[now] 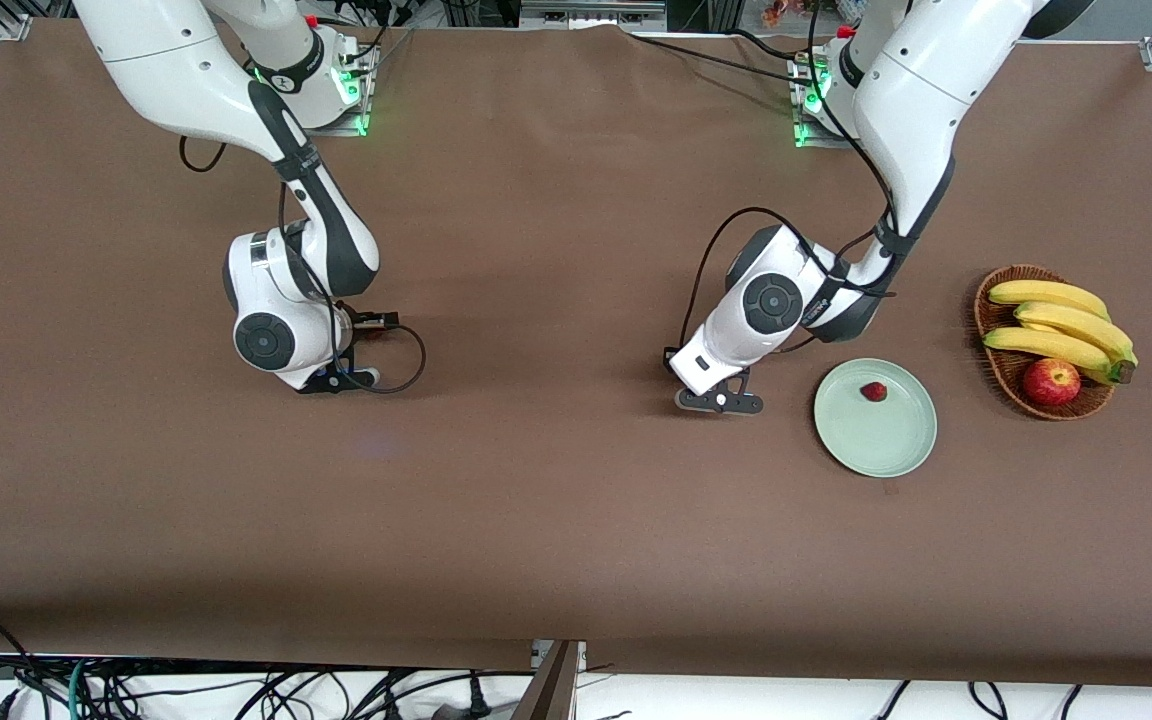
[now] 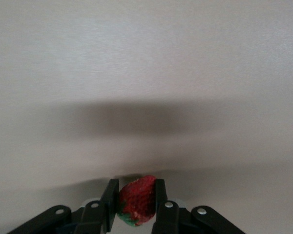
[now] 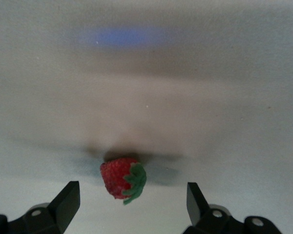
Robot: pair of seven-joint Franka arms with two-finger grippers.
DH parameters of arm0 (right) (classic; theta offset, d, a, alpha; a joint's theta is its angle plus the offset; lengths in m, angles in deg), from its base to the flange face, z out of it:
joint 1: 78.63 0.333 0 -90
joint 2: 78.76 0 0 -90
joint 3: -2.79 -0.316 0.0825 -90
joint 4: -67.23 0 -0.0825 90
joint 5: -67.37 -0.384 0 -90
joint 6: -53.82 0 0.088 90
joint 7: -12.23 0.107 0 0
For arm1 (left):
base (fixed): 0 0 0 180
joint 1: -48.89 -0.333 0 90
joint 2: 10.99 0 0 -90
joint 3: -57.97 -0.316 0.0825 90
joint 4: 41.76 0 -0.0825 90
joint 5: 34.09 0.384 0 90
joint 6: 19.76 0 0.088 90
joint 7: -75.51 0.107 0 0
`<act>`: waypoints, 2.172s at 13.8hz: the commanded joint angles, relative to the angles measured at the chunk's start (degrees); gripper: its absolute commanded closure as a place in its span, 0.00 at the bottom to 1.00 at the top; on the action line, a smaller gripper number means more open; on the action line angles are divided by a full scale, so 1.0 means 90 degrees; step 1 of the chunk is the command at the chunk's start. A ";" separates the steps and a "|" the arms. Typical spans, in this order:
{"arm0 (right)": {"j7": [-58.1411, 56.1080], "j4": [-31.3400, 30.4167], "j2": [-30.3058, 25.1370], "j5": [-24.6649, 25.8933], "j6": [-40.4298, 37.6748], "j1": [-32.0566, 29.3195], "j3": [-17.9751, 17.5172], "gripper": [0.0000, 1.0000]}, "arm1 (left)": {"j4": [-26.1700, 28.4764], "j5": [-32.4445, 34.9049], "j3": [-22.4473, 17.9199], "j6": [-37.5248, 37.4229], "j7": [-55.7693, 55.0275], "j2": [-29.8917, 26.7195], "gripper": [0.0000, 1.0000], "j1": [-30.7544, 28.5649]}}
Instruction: Collect all strawberries into plate
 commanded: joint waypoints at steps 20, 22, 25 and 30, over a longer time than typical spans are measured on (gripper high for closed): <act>0.3054 0.2684 0.1155 -0.0051 0.0605 0.0734 -0.1467 1.00 | 0.0021 0.2207 -0.0071 0.0154 0.6904 -0.0119 1.00 -0.3001; 0.3817 0.3261 0.1604 -0.0051 0.1159 0.1203 -0.1477 1.00 | 0.0021 0.2218 -0.0061 0.0242 0.6943 0.0018 1.00 -0.3071; 0.4920 0.3936 0.2259 -0.0041 0.2506 0.1780 -0.1506 1.00 | 0.0021 0.2208 -0.0051 0.0252 0.6943 0.0018 0.35 -0.3061; 0.6201 0.5099 0.3363 -0.0012 0.3456 0.2542 -0.1584 1.00 | -0.0096 0.2033 0.0036 -0.0359 0.6817 -0.0390 0.00 -0.3071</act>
